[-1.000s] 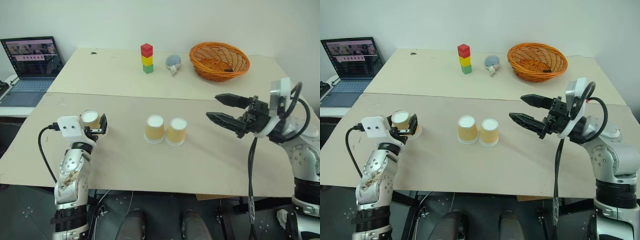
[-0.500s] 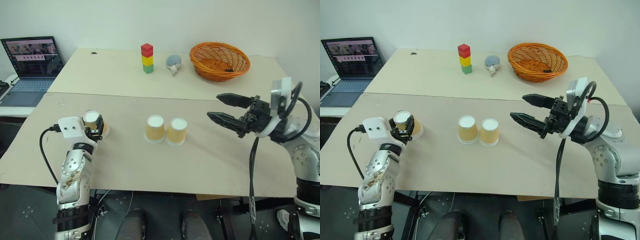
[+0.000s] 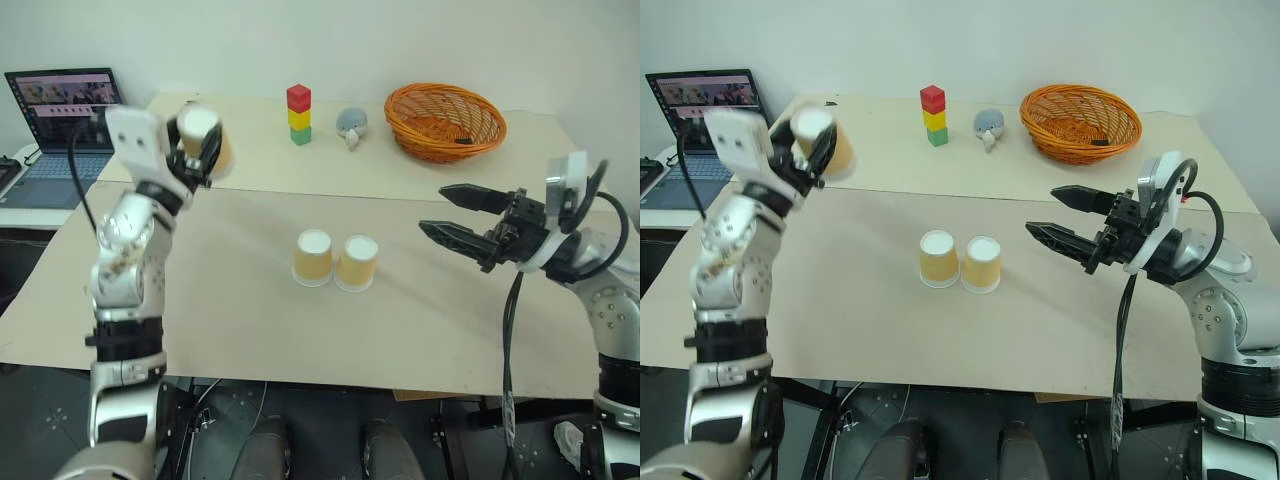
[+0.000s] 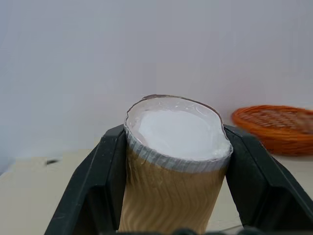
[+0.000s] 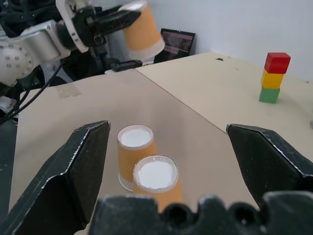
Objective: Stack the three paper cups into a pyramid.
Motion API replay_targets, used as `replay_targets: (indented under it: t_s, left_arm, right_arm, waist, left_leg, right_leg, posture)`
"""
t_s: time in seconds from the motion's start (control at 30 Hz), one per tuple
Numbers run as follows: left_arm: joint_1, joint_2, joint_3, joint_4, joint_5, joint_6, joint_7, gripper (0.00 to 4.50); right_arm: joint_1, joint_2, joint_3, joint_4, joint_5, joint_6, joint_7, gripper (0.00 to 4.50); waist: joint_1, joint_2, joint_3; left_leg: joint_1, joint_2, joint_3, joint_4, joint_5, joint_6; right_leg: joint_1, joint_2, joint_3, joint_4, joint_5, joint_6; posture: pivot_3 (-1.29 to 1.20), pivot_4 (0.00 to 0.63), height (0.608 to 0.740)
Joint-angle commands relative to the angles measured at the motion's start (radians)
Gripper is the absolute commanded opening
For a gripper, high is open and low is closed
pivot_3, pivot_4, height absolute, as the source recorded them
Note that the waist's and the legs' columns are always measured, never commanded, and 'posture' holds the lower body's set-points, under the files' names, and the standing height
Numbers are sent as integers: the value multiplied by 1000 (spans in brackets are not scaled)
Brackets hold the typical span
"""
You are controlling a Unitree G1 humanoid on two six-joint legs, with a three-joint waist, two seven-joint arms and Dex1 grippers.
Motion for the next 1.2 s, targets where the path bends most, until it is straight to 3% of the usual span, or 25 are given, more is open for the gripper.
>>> replay_targets:
  t_s: [0.03,0.23,0.57,0.9,1.2]
  left_arm:
    - [-46,6,-80,18,-80,29,-222,2408]
    - [-132,-37,-152,99,-159,78,-441,2408]
    - [-207,-137,-246,247,-140,82,-647,2408]
    - [-200,-90,-228,360,-68,26,-673,2408]
    - [-143,-78,-219,280,-86,79,-687,2408]
  right_arm:
    - [47,-35,-51,-34,-7,-13,6,4500]
    - [134,-33,-89,-54,-39,-38,-35,4500]
    - [252,-21,-147,-160,-17,-22,-98,4500]
    - [295,-26,-152,-191,-4,-24,-140,4500]
    - [260,-32,-144,-170,2,-19,-132,4500]
  waist:
    - [-3,0,0]
    - [-10,0,1]
    - [-10,-1,1]
    - [-12,-1,1]
    - [-9,-1,1]
  left_leg:
    - [0,0,0,0,0,0]
    - [0,0,0,0,1,-1]
    - [0,0,0,1,1,0]
    - [0,0,-1,0,1,0]
    - [0,1,-1,1,1,0]
  right_leg:
    - [0,0,0,0,0,0]
    - [0,1,0,2,0,0]
    - [0,2,0,1,0,1]
    - [0,2,0,1,0,1]
    - [0,2,0,1,0,1]
  posture:
    - [0,150,681]
    - [0,150,681]
    - [0,150,681]
    - [0,150,681]
    - [0,150,681]
